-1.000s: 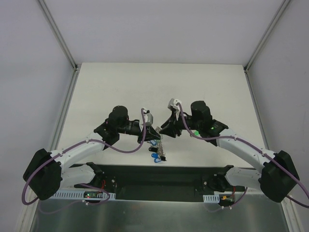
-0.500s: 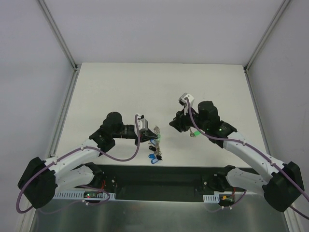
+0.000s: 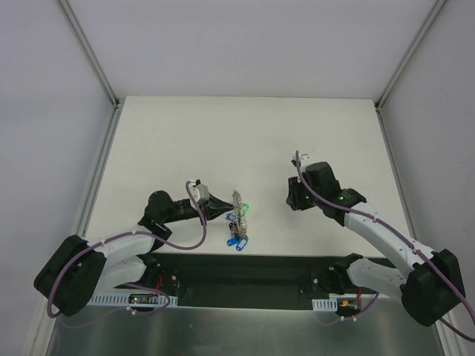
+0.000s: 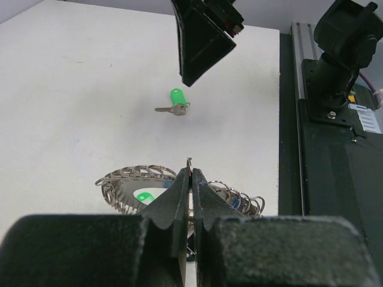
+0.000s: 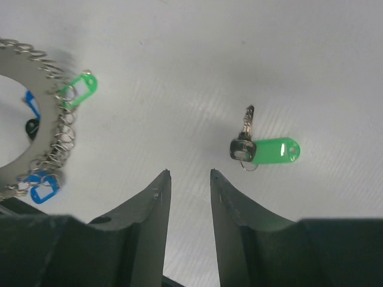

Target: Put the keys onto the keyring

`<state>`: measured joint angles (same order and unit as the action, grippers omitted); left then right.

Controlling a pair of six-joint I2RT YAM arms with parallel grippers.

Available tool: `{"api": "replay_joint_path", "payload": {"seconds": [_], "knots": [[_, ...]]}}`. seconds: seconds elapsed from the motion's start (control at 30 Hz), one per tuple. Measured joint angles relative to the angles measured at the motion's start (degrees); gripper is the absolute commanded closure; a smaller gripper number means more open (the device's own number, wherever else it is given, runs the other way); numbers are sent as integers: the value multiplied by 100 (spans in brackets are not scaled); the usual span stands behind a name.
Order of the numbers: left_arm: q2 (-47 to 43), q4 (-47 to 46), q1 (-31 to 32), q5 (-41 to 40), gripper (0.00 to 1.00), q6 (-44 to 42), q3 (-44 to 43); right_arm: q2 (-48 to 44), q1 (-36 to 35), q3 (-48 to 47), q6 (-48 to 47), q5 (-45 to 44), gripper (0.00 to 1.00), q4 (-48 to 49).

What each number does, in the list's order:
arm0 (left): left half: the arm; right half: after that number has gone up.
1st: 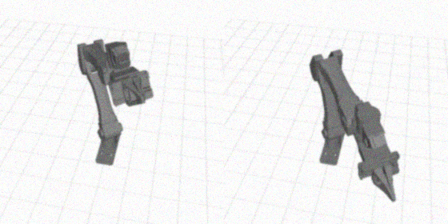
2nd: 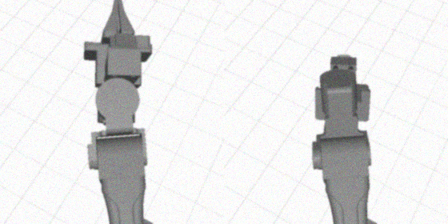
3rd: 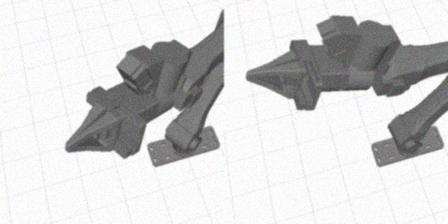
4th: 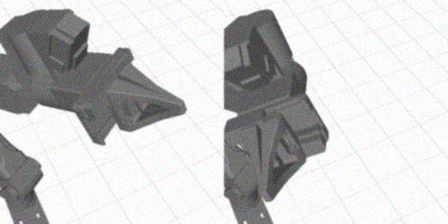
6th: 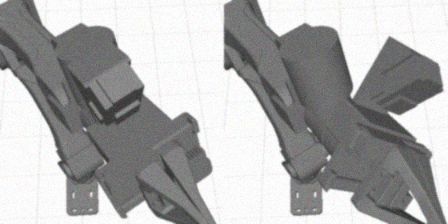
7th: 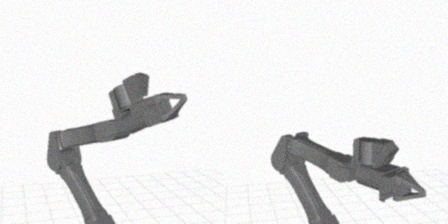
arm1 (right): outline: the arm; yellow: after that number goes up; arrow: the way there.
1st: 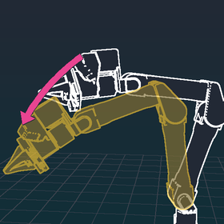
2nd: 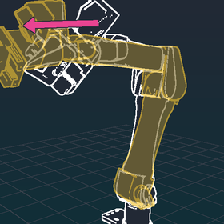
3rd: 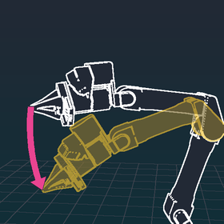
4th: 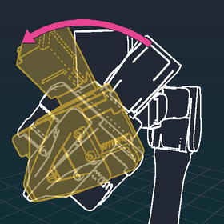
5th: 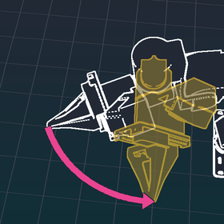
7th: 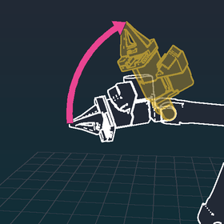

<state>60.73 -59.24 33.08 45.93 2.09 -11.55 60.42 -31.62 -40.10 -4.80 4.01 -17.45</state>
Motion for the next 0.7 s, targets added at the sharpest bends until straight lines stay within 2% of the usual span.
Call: {"api": "replay_joint_path", "payload": {"seconds": [0.1, 0.23, 0.53, 0.7], "knots": [[179, -686, -188, -7, 100, 334, 284, 199, 22, 90, 234, -278, 67, -225], [417, -1121, -442, -7, 100, 675, 581, 525, 55, 160, 455, -544, 67, -400], [588, -1283, -544, 9, 100, 745, 638, 1368, 68, 46, 518, -929, 68, -435], [28, -1108, -544, 7, 100, 531, 640, 1912, 68, -315, 518, -1014, 70, -520]]}}
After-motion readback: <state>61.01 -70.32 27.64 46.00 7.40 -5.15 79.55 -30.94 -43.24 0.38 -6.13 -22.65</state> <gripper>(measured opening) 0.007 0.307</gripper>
